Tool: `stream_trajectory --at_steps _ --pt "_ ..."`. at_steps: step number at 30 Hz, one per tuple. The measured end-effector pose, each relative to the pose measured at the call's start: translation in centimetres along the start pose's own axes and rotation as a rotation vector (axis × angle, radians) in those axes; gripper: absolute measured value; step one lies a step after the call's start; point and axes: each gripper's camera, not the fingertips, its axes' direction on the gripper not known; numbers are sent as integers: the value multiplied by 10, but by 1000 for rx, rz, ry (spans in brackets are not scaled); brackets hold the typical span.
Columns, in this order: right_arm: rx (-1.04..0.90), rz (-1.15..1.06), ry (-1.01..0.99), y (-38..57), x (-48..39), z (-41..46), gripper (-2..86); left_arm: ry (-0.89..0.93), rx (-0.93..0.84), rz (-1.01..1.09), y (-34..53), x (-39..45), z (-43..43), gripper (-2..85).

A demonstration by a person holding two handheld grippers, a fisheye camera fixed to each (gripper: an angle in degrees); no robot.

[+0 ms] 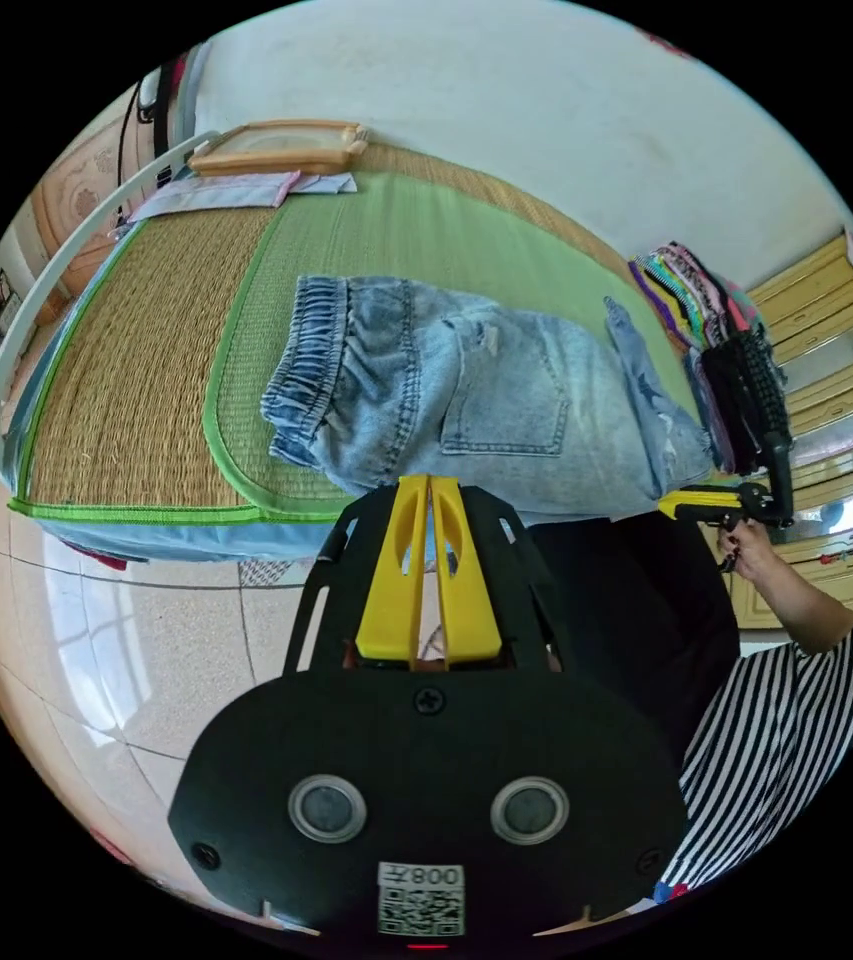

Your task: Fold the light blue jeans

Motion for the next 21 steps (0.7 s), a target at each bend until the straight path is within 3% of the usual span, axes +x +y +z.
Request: stream_trajectory --at_steps 5,12,21 --pt "58 104 -215 7 45 21 6 192 16 64 -17 45 33 16" --pt "134 194 -301 18 88 39 5 406 -120 271 -87 146 117 52" --pt "244 298 -134 -83 164 25 54 340 -276 320 -177 227 210 75"
